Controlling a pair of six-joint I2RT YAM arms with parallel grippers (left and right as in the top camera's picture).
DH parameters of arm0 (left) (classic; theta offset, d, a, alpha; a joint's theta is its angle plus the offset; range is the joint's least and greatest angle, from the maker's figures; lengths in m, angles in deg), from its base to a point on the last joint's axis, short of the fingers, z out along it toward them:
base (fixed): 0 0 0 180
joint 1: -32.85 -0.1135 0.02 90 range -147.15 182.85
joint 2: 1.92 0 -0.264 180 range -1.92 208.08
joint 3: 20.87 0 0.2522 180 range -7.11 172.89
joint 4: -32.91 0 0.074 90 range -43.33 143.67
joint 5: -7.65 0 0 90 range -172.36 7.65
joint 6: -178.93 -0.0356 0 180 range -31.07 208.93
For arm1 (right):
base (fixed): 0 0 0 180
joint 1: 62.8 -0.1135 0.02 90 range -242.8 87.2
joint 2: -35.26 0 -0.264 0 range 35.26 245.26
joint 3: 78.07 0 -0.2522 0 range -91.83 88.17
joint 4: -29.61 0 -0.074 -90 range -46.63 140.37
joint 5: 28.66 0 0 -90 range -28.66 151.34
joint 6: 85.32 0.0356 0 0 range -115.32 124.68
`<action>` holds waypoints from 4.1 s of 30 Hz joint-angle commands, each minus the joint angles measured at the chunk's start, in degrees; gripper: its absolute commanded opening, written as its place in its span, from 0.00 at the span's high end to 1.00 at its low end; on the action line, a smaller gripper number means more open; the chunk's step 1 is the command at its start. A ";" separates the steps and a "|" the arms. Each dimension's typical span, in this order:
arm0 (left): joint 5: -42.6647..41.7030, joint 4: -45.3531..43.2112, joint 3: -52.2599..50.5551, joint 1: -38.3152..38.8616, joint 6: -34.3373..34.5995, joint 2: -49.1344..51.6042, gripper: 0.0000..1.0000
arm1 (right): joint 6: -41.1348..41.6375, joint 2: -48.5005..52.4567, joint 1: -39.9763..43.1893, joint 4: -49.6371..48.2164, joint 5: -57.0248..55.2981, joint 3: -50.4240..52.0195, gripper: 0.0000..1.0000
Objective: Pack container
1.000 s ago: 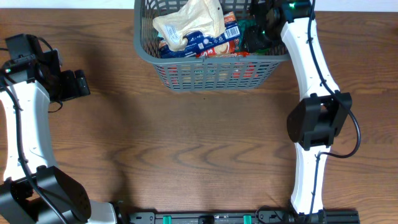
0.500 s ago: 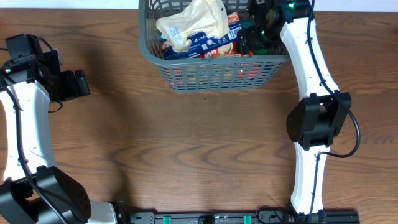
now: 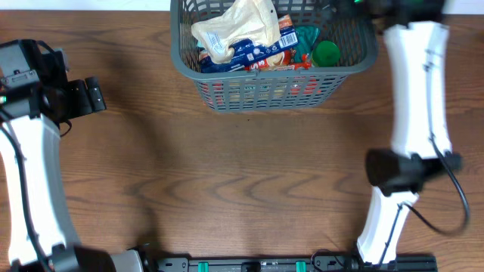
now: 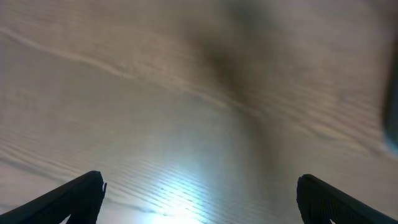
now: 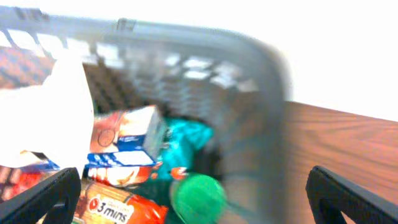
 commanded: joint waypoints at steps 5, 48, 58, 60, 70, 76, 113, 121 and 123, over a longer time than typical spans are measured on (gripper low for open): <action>-0.59 1.99 0.39 7.72 -3.39 -11.58 0.01 | 6.56 -10.10 6.62 10.03 -9.53 -1.20 0.01; -0.59 -2.43 -35.08 22.82 -5.29 -55.06 0.02 | 22.01 -77.46 -12.94 -4.35 -16.90 100.98 0.01; -0.59 -2.40 -35.08 22.80 -5.29 -55.06 0.02 | 22.01 -76.91 -12.94 -4.35 -16.90 103.10 0.01; -0.59 -2.40 -35.08 22.80 -5.29 -55.06 0.01 | 22.01 -76.91 -12.94 -4.35 -16.90 103.10 0.01; -0.59 -2.40 -35.08 22.80 -5.29 -55.06 0.01 | 20.50 -79.73 -11.89 -4.26 -17.33 103.12 0.01; -0.59 -2.40 -35.08 22.80 -5.29 -55.06 0.01 | 15.19 -93.07 -8.04 -6.82 -15.85 105.57 0.01; -0.59 -2.40 -35.08 22.80 -5.29 -55.06 0.01 | 1.18 -121.59 -3.85 -67.80 -9.77 152.50 0.01; -0.59 -2.40 -35.08 22.80 -5.29 -55.06 0.01 | 1.18 -121.61 -3.85 -67.80 -9.79 152.50 0.01; -0.59 -2.40 -35.08 22.80 -5.29 -55.08 0.01 | 1.18 -121.59 -3.85 -67.80 -9.79 152.50 0.01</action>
